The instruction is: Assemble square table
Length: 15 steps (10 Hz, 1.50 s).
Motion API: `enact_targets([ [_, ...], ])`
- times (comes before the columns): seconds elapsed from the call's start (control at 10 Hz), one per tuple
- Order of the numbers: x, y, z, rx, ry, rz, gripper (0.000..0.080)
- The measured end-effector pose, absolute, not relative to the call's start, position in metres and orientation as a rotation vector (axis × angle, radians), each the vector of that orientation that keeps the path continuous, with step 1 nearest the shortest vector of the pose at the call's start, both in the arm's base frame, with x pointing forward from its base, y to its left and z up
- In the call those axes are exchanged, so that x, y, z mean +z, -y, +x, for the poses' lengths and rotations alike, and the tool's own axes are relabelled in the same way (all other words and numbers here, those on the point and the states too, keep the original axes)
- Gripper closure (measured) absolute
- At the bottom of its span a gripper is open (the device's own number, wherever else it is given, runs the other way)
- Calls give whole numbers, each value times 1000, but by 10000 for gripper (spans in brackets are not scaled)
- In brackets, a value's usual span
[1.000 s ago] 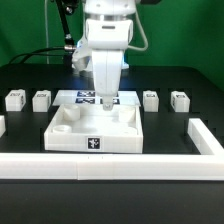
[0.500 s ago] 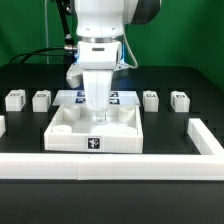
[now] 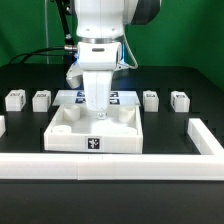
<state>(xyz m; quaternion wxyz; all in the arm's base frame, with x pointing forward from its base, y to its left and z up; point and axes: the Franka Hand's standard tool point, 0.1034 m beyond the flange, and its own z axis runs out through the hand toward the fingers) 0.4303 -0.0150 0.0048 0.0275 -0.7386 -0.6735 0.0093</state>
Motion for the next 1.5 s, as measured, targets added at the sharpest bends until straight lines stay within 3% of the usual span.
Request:
enact_targets([
  [0.1,5,15,431,26,2081,-2282,748],
  [1.1,5,16,432,24,2090,-2276,748],
  [1.5,5,-10,464,-23,2131,-2232,747],
])
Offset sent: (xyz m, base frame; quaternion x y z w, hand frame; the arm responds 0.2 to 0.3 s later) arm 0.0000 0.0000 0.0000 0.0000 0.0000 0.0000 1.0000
